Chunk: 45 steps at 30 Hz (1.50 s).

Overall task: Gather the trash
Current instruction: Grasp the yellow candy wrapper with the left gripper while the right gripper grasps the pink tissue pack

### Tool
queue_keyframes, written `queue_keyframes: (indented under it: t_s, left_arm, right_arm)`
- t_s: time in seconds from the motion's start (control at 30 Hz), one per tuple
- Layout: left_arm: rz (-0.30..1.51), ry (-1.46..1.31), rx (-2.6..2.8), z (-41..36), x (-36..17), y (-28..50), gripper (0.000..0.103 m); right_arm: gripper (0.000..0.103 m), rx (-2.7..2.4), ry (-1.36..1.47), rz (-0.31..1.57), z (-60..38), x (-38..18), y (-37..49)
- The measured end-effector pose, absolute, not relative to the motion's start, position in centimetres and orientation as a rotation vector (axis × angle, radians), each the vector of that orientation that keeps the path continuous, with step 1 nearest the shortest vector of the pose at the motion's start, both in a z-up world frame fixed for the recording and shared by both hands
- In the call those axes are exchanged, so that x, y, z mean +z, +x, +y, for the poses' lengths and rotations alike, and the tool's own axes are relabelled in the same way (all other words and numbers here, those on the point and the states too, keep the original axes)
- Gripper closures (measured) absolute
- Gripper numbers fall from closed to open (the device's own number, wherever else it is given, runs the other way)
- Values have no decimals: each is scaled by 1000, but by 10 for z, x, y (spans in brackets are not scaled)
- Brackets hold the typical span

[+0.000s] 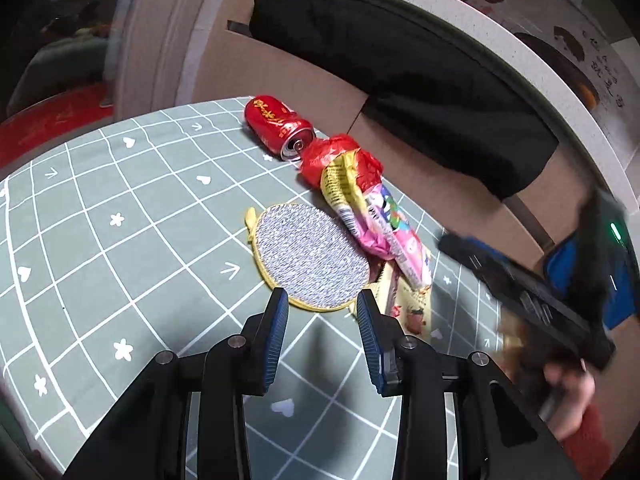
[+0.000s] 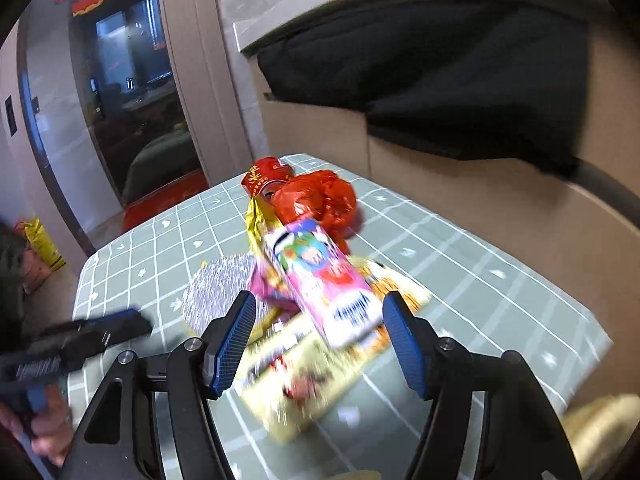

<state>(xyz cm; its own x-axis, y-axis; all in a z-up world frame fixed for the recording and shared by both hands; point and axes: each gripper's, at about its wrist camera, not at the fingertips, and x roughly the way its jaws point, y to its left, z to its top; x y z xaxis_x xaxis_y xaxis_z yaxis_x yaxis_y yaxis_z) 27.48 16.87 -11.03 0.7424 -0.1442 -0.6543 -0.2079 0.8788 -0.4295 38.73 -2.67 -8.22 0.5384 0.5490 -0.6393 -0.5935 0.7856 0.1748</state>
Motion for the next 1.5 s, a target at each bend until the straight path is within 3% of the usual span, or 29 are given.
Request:
queue_keyframes:
  t_s: [0.3, 0.4, 0.67, 1.1, 1.5]
  left_arm:
    - [734, -552, 21, 188, -119, 272, 66]
    - [733, -581, 16, 194, -122, 271, 66]
    - [753, -605, -11, 191, -129, 273, 66]
    - [691, -541, -52, 129, -109, 319, 65]
    - [789, -379, 116, 100, -136, 379, 65]
  right_arm:
    - [40, 681, -130, 784, 45, -109, 442]
    - [40, 669, -134, 914, 52, -131, 462]
    - [55, 701, -146, 962, 24, -134, 426]
    - [59, 493, 119, 736, -85, -69, 380]
    - [58, 439, 174, 684, -137, -76, 354]
